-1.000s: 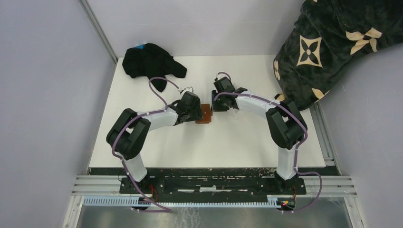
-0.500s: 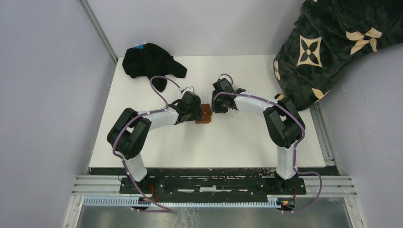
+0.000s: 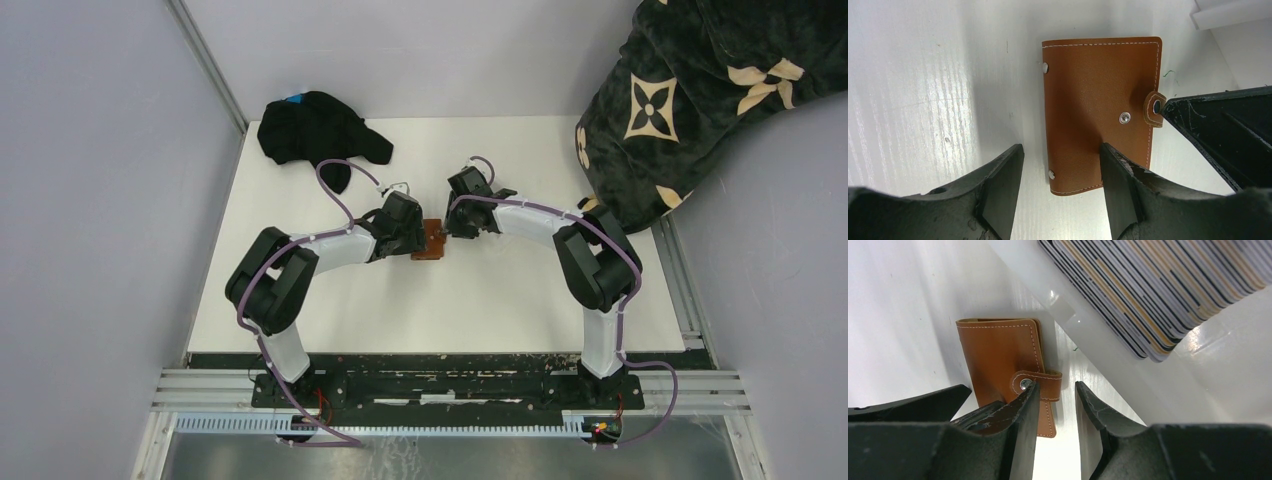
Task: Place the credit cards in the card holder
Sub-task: Close the card holder at the center of the board.
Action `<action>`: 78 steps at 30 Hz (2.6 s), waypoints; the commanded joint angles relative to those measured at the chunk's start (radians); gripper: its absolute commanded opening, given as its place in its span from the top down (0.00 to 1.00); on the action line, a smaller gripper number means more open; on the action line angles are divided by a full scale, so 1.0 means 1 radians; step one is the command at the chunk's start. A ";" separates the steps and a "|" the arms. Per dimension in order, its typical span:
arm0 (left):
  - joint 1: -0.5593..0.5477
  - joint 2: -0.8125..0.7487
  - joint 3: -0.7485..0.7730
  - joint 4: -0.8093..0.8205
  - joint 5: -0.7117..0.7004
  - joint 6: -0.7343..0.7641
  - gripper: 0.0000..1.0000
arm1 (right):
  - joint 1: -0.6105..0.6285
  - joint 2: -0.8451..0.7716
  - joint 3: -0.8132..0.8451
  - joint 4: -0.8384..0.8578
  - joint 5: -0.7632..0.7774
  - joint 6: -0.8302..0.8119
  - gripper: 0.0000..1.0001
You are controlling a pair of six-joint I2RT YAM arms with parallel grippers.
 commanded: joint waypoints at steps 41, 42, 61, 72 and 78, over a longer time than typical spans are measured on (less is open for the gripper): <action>0.002 0.070 -0.005 -0.106 0.004 0.072 0.38 | -0.006 0.010 0.045 0.047 -0.100 0.012 0.61; 0.003 0.070 -0.004 -0.106 0.004 0.073 0.38 | -0.005 -0.001 0.043 0.043 -0.096 0.006 0.61; 0.003 0.048 -0.060 -0.107 0.024 0.077 0.41 | -0.007 -0.025 -0.007 0.057 -0.037 0.025 0.60; 0.003 0.046 -0.075 -0.108 0.030 0.084 0.41 | -0.007 0.022 0.005 0.071 -0.041 0.050 0.60; 0.003 0.048 -0.068 -0.108 0.032 0.089 0.41 | -0.005 0.039 0.004 0.071 -0.042 0.055 0.60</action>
